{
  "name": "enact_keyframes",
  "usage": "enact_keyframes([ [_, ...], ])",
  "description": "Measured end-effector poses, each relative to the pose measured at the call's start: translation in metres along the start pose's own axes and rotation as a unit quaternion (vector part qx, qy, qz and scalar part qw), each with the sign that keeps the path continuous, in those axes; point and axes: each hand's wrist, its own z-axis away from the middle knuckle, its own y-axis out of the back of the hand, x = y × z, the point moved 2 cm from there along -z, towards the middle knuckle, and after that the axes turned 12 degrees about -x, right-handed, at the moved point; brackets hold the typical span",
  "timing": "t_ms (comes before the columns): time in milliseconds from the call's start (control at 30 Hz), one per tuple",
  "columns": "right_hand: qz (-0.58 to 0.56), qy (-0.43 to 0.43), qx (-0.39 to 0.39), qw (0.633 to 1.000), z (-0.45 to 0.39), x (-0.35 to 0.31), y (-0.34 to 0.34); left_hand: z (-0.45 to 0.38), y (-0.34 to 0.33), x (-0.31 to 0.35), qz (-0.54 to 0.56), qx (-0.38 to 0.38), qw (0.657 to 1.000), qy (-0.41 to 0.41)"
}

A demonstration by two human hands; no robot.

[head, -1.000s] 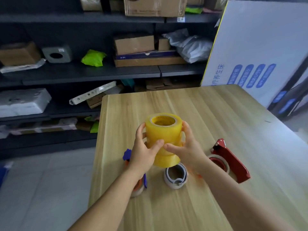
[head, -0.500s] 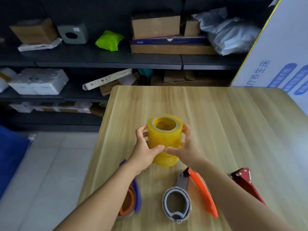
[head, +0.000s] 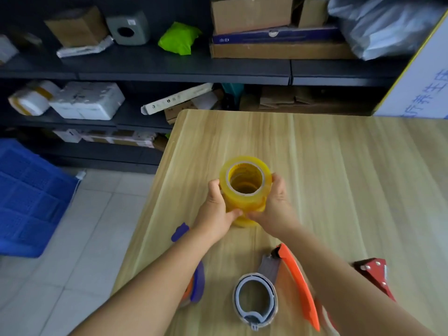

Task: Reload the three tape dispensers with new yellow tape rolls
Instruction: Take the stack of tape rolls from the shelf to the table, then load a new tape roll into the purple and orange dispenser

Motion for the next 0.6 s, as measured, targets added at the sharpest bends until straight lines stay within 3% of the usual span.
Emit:
enact_keyframes([
  [233, 0.136, -0.085, -0.048, 0.986, 0.03, -0.019, -0.007, 0.035, 0.017, 0.015, -0.255, -0.042, 0.965, 0.047],
  [433, 0.219, -0.062, -0.042, 0.973, 0.078, -0.044, -0.044, 0.085, 0.032, -0.013, -0.297, -0.061, 0.953, 0.011],
  [600, 0.221, -0.03, -0.094, 0.97, 0.103, -0.065, -0.097, 0.124, 0.046, -0.064, -0.269, -0.065, 0.961, 0.012],
])
